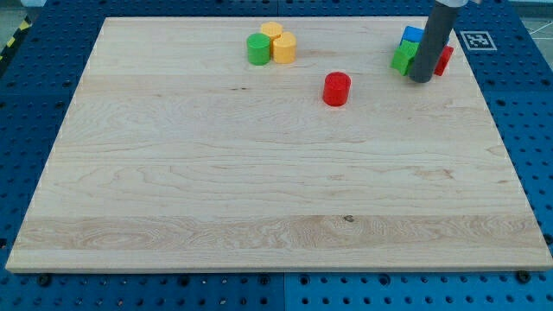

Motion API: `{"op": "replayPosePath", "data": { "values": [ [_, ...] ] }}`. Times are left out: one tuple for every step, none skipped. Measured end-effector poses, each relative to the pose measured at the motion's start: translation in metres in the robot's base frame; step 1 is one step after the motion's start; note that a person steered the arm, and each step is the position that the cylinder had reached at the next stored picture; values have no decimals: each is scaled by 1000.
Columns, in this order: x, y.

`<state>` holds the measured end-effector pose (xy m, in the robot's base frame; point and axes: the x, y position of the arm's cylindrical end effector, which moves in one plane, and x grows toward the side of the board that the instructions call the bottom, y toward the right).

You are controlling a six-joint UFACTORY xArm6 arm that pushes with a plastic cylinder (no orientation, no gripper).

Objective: Push the red circle to the green star

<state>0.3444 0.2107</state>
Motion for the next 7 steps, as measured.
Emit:
{"op": "replayPosePath", "data": {
  "values": [
    [28,-4],
    [58,-33],
    [59,-70],
    [58,-106],
    [58,-130],
    [67,-133],
    [67,-145]
  ]
}}
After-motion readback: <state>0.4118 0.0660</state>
